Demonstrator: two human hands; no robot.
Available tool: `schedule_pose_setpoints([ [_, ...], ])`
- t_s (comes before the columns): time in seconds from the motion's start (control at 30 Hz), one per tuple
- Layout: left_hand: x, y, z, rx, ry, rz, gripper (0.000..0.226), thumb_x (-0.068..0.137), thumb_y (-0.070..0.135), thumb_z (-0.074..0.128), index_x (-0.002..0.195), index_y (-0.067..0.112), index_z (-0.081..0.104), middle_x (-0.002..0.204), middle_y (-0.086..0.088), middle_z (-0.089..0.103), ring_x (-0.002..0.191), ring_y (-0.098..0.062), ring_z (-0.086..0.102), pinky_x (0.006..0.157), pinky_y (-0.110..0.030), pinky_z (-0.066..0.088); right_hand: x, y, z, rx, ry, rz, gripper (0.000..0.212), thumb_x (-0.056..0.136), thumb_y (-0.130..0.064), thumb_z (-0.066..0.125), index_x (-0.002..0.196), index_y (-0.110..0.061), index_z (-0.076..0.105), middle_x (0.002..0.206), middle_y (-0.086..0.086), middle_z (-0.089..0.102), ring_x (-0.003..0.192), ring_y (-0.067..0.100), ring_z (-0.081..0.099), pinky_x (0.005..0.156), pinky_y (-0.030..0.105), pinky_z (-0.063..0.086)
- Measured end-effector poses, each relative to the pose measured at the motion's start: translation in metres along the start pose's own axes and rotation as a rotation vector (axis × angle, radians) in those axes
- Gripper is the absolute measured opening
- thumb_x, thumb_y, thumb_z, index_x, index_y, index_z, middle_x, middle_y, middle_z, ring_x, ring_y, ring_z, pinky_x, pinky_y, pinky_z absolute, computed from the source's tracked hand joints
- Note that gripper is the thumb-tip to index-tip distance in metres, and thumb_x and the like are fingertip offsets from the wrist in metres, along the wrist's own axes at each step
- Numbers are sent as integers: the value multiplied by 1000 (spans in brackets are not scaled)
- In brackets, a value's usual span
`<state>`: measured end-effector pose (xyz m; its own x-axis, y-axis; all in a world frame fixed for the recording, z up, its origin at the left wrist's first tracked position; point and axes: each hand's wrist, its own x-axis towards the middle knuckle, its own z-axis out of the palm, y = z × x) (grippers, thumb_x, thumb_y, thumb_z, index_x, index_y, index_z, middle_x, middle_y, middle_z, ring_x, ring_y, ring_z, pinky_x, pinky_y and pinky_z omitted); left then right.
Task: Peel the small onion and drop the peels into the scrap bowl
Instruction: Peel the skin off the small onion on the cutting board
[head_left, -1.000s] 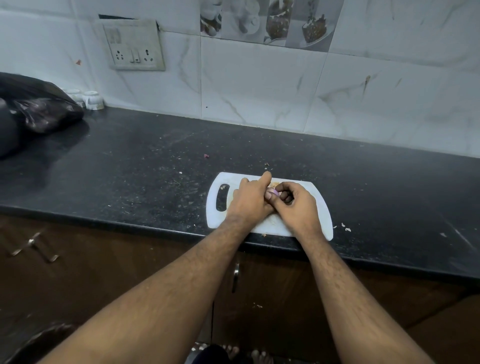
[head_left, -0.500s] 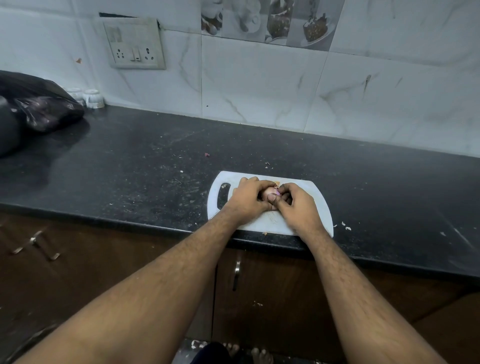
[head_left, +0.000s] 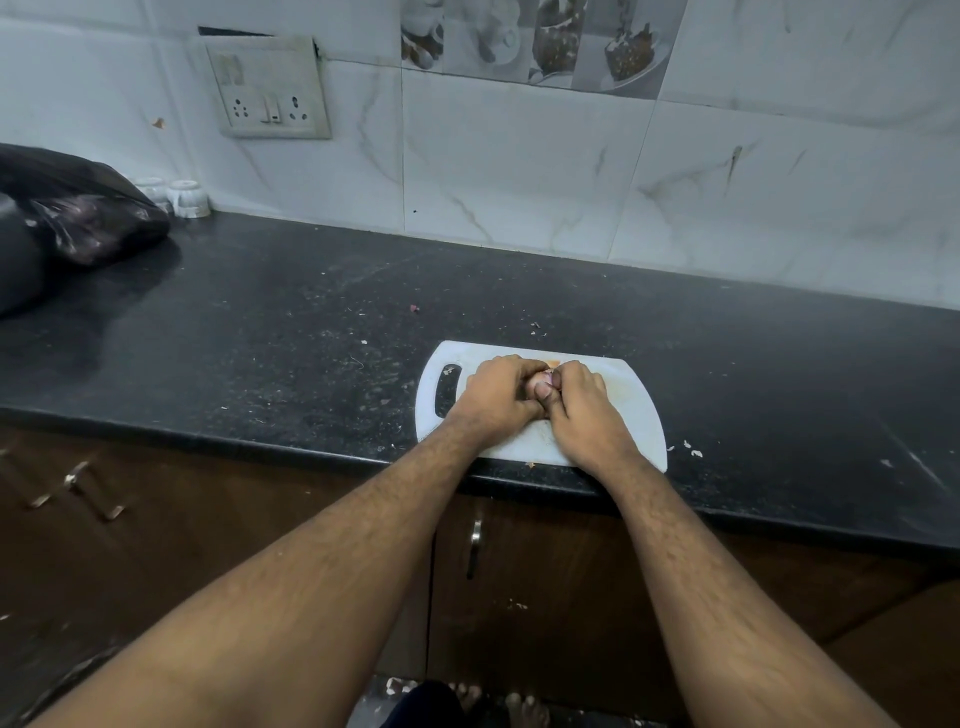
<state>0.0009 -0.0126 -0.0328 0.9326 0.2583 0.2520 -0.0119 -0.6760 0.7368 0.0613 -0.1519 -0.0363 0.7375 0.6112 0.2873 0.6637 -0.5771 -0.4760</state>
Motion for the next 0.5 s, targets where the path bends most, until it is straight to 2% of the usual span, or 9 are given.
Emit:
schedule_pose_setpoints([
  [0.07, 0, 0, -1, -58, -6, -18, 39, 80, 19, 84, 118, 16, 74, 107, -2, 77, 104, -21, 70, 97, -40, 55, 0, 2, -1, 116, 51, 5, 7, 104, -27, 49, 101, -22, 46, 106, -5, 54, 104, 16, 48, 79, 31, 40],
  [0.13, -1, -1, -3, -131, -19, -28, 51, 79, 20, 89, 126, 14, 71, 110, 0, 77, 106, -16, 71, 97, -25, 55, -3, 1, -6, 293, 123, 28, 2, 101, -22, 57, 101, -23, 56, 100, -8, 64, 97, 13, 59, 79, 26, 44],
  [0.23, -1, -4, -6, -175, -26, -32, 53, 78, 18, 90, 127, 12, 71, 107, 6, 76, 102, -7, 70, 84, -1, 48, -6, 2, -10, 385, 180, 55, 10, 94, -17, 67, 101, -24, 68, 95, -12, 71, 93, 5, 65, 81, 21, 51],
  [0.33, 0, -3, -5, -171, -14, -48, 58, 78, 20, 90, 132, 12, 69, 114, 4, 76, 104, -5, 68, 81, 4, 44, -7, 1, -9, 391, 212, 86, 6, 93, -17, 70, 94, -22, 69, 91, -13, 73, 89, 4, 66, 79, 20, 50],
  [0.43, -1, -2, -5, -156, -3, -60, 59, 78, 22, 90, 132, 14, 70, 116, 3, 77, 102, -3, 67, 78, 7, 41, -6, 2, -8, 352, 216, 68, 7, 95, -14, 66, 91, -21, 65, 88, -12, 70, 86, 2, 63, 74, 16, 43],
  [0.5, -1, -2, -4, -144, 10, -59, 55, 77, 23, 91, 128, 14, 72, 114, 4, 78, 101, -2, 66, 78, 6, 40, -6, 1, -7, 286, 207, 40, 9, 97, -14, 61, 91, -20, 64, 89, -10, 68, 87, 7, 61, 73, 16, 40],
])
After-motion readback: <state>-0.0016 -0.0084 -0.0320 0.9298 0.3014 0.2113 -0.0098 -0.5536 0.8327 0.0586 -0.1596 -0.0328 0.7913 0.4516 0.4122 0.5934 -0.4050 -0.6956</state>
